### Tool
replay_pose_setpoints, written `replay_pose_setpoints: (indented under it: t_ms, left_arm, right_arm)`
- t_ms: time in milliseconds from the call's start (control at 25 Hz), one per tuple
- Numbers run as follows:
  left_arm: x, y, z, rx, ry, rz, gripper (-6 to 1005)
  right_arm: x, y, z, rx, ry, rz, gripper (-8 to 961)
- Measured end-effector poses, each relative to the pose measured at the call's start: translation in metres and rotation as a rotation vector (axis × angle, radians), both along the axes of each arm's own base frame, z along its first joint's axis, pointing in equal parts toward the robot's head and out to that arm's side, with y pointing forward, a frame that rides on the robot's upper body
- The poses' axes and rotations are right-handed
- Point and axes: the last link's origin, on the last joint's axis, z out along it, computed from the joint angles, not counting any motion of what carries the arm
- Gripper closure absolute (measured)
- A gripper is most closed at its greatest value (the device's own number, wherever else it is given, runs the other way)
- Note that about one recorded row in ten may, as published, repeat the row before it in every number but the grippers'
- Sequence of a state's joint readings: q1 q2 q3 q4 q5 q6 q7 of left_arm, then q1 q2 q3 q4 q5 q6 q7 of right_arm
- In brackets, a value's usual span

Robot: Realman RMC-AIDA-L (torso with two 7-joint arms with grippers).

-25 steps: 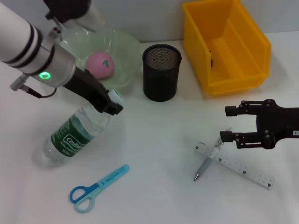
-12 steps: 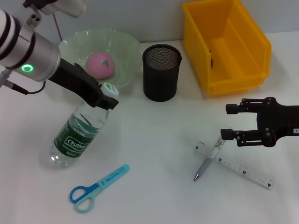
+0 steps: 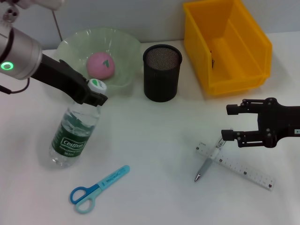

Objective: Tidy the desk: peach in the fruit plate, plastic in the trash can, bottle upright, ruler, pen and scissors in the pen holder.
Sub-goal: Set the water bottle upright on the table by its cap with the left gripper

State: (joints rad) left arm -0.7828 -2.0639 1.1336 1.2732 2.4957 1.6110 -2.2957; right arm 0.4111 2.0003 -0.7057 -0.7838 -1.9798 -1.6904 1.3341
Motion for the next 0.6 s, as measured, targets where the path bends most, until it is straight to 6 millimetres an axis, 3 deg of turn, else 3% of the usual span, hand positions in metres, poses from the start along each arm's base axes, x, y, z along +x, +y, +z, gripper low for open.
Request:
replay_pose_setpoints:
  t_ms: [600]
  left_arm:
    - [-0.016,-0.006,0.037,0.074,-0.032,0.055,562]
  right_arm:
    - [-0.003,0.003,0.0,0.003,0.002,0.007,205]
